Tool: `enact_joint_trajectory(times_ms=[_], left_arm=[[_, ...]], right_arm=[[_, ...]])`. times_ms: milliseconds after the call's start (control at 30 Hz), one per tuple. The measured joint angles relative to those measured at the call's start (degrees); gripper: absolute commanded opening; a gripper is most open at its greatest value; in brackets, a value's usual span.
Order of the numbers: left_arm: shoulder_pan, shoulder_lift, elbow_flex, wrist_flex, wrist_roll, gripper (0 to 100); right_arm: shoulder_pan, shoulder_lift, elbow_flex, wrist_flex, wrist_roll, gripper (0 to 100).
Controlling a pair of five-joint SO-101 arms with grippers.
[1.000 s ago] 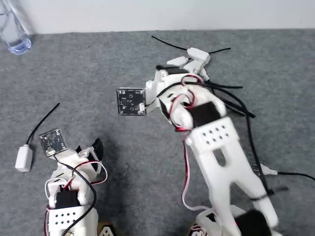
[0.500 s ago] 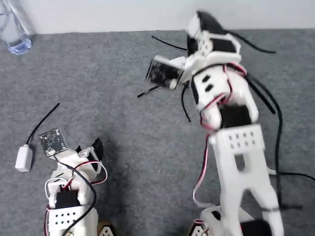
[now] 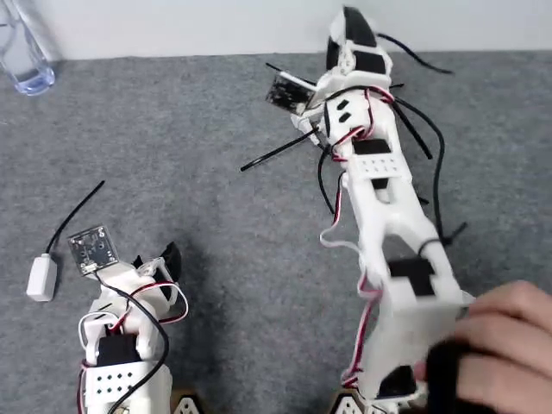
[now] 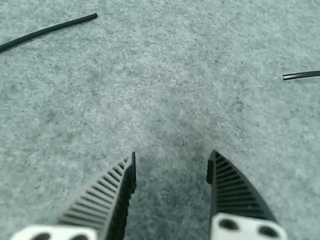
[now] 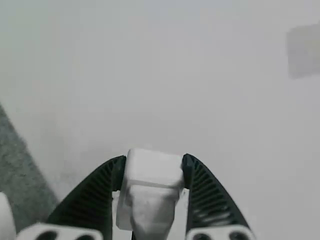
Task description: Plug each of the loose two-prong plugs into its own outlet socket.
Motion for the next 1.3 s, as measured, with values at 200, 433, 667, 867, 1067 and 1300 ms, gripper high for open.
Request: enact_joint_trajectory(times_ms=[200,433,667,867,1067,1300], left_arm=[[0.00,0.00,0.00,0.00,0.00,22],[0.00,0.00,0.00,0.00,0.00,22],[0.00,0.00,0.00,0.00,0.00,22],[0.00,0.00,0.00,0.00,0.00,22],[0.00,0.00,0.00,0.00,0.00,22],[0.00,0.00,0.00,0.00,0.00,22]], right_arm=[[4.48,19.96,-16.97,-0.09,-15.82,0.8],[5.54,24.88,-22.24,9.14,-24.26,17.2],[5.80,24.88,-22.33,16.97,-24.97,21.7],[6.77,19.16,-22.33,26.73,-25.58,19.8],[6.59,3.08,-22.33,46.95,-31.21,19.6],[5.80,-17.41,-22.33,74.73,-32.09,19.5]])
